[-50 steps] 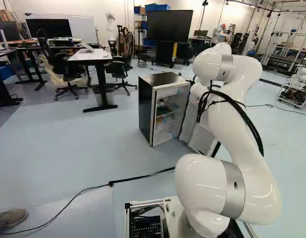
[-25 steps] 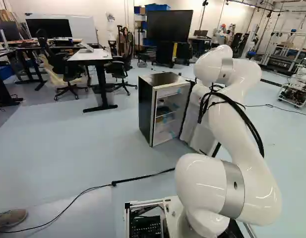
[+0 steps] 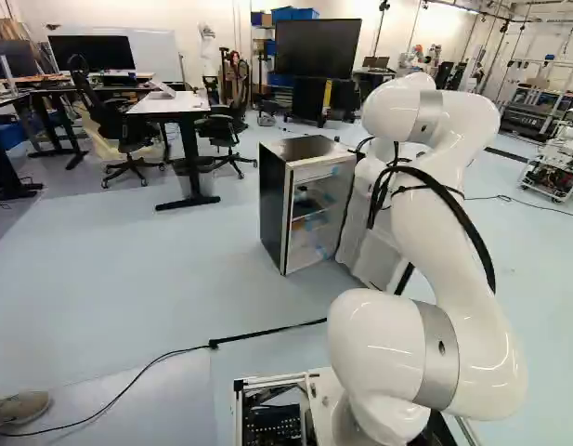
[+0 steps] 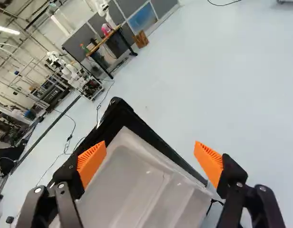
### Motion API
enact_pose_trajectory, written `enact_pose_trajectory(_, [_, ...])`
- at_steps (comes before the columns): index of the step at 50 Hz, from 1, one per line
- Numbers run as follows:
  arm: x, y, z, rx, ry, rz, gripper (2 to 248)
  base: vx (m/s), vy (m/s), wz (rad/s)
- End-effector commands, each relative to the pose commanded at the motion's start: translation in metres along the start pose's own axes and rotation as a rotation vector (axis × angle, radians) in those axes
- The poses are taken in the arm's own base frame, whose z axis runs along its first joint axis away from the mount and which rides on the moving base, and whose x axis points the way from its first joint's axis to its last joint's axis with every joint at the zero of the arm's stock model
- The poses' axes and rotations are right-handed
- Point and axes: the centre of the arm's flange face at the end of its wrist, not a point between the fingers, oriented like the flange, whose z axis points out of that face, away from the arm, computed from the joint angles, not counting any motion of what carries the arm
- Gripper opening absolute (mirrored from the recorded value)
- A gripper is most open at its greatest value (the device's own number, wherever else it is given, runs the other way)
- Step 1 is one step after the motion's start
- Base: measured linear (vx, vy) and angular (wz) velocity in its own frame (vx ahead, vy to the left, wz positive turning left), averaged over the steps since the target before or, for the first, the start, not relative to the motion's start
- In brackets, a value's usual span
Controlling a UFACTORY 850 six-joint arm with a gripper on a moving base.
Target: Open the fridge door
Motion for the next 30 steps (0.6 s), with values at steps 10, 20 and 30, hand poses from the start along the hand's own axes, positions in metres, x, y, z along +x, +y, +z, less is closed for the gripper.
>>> enact_pose_trajectory(10, [0.004,0.012,-0.018,0.042,-0.012,-0.06,247,0.0,0.0,0.0])
enact_pose_trajectory(20, [0.007,0.023,-0.035,0.09,-0.026,-0.12,247,0.0,0.0,0.0])
enact_pose_trajectory(30, [0.01,0.034,-0.054,0.141,-0.041,-0.179,247,0.0,0.0,0.0])
